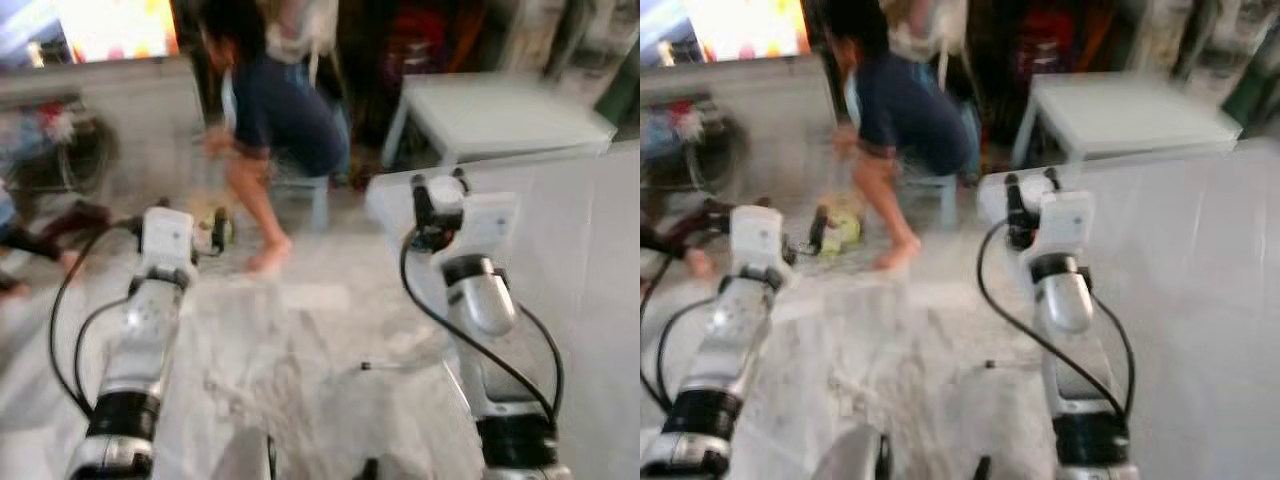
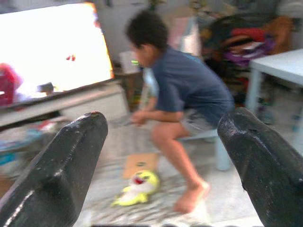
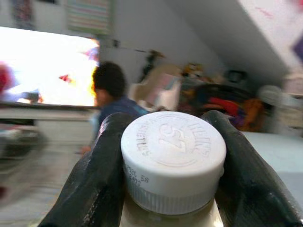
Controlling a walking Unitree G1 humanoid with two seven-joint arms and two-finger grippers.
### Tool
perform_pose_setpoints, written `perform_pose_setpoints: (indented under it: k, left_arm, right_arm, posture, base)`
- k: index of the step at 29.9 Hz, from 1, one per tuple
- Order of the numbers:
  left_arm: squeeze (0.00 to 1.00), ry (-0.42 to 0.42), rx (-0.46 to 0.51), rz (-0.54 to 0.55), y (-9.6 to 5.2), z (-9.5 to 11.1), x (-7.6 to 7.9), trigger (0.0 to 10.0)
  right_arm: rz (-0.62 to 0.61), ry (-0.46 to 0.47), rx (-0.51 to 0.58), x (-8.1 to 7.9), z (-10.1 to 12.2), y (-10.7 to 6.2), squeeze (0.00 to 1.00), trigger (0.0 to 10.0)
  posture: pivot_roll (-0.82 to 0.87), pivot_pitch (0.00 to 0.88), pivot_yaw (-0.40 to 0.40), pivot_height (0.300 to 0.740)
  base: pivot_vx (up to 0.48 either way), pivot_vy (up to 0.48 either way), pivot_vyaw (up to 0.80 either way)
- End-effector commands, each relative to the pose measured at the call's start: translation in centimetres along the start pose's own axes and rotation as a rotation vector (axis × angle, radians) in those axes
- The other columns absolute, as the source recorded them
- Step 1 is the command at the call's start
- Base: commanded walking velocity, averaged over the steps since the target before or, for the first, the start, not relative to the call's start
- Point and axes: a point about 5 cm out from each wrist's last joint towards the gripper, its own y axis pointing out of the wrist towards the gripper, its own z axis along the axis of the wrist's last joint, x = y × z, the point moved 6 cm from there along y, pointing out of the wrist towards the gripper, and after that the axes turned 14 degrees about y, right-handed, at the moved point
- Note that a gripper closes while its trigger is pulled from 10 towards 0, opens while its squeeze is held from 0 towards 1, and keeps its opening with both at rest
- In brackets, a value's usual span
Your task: Restocking fridge
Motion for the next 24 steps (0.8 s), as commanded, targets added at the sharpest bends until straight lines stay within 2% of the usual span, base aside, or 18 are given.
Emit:
perform_pose_setpoints:
  k: [1, 10, 14, 16, 24]
  left_arm:
    - [0.00, 0.002, -0.004, -0.008, 0.0, -0.1, 0.4, 10.0]
    - [0.00, 0.005, -0.008, -0.003, 0.3, -0.2, 0.1, 10.0]
    - [0.00, 0.004, -0.011, -0.002, 0.3, -0.2, 0.0, 10.0]
    - [0.00, 0.002, -0.019, 0.000, 0.4, -0.3, 0.0, 10.0]
    - [0.00, 0.023, -0.003, -0.006, 0.4, -0.1, 0.2, 10.0]
  right_arm:
    - [0.003, -0.007, 0.028, 0.3, 0.7, 0.2, 0.00, 10.0]
    - [0.015, -0.002, 0.038, 0.0, 0.9, 0.7, 0.00, 10.0]
    - [0.042, 0.018, 0.031, -0.5, 0.7, 0.6, 0.00, 10.0]
    - [0.068, 0.020, 0.032, -1.0, 0.8, 0.7, 0.00, 10.0]
    - [0.096, 0.029, 0.025, -1.7, 0.5, 0.7, 0.00, 10.0]
  posture:
    - [-0.05, 0.000, -0.014, 0.740]
    - [-0.04, 0.000, -0.012, 0.740]
    - [-0.04, 0.000, -0.011, 0.740]
    - [-0.03, 0.000, -0.012, 0.740]
    - [-0.03, 0.000, -0.016, 0.740]
  base:
    - [-0.274, 0.000, 0.80]
    - [-0.282, 0.027, 0.80]
    - [-0.274, 0.311, 0.80]
    - [0.000, 0.435, 0.80]
    - [0.000, 0.475, 0.80]
